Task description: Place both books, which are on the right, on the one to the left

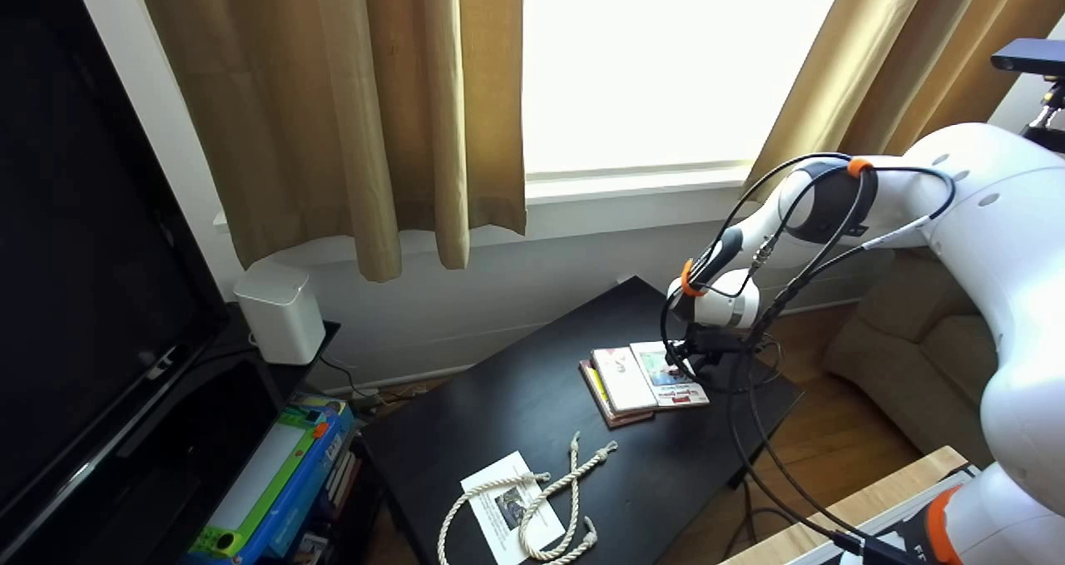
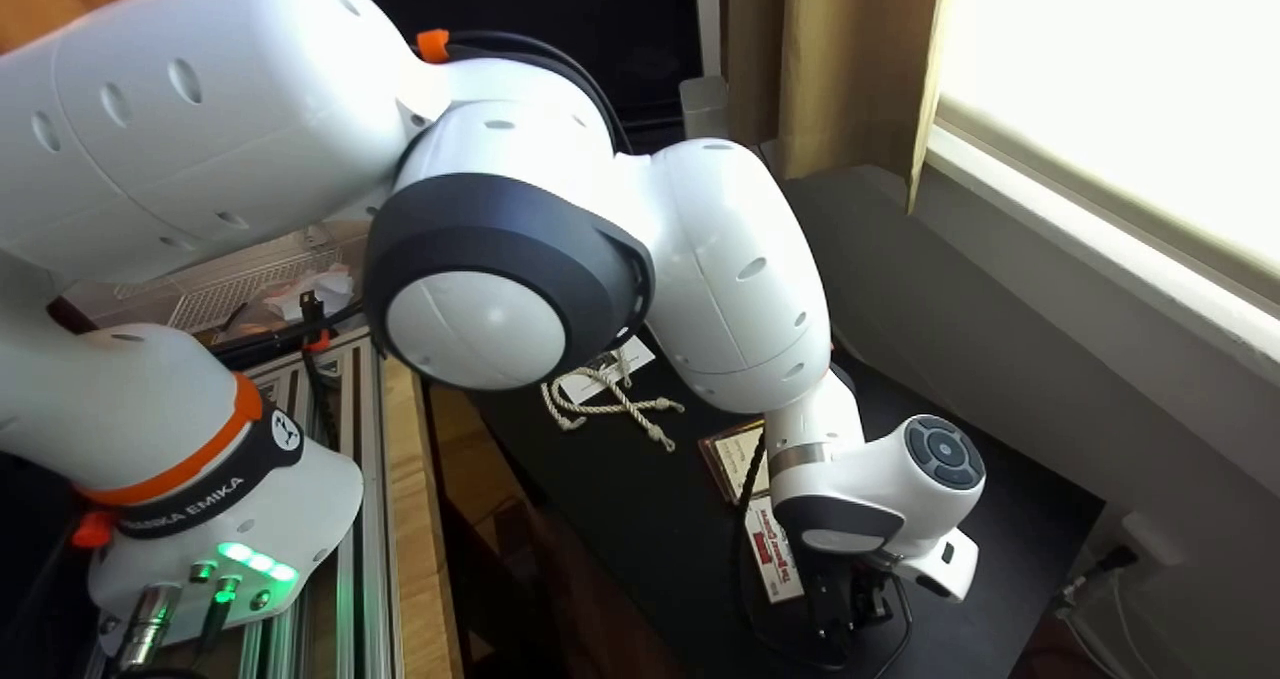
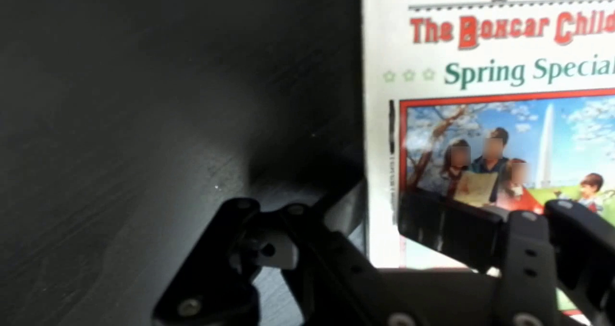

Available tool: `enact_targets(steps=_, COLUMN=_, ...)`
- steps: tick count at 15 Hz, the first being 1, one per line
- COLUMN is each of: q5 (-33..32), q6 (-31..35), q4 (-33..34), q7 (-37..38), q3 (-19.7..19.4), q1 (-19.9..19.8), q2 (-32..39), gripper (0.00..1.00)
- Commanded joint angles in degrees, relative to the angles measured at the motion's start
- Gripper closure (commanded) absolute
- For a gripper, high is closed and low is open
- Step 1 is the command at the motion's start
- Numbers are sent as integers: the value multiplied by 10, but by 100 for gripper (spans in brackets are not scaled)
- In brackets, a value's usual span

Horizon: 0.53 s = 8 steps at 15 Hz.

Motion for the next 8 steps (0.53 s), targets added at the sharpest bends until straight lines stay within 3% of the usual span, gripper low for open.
enact_targets(steps=1, q5=-1, q6=6, q4=15, q7=1, q3=13, q1=-14, q2=18, gripper=56)
enact_targets(steps=2, q5=2, q6=-2, q4=8, q7=3, q3=17, q1=-17, q2=9, gripper=61)
enact_targets(steps=3, q5=2, q6=-1, q4=2, q7=5, q3=16, q1=-15, q2=3, gripper=60)
enact_targets(steps=8, q5=5, q6=-9, q4=-17, q7=28, q3=9, q1=-6, q2=-29, gripper=24)
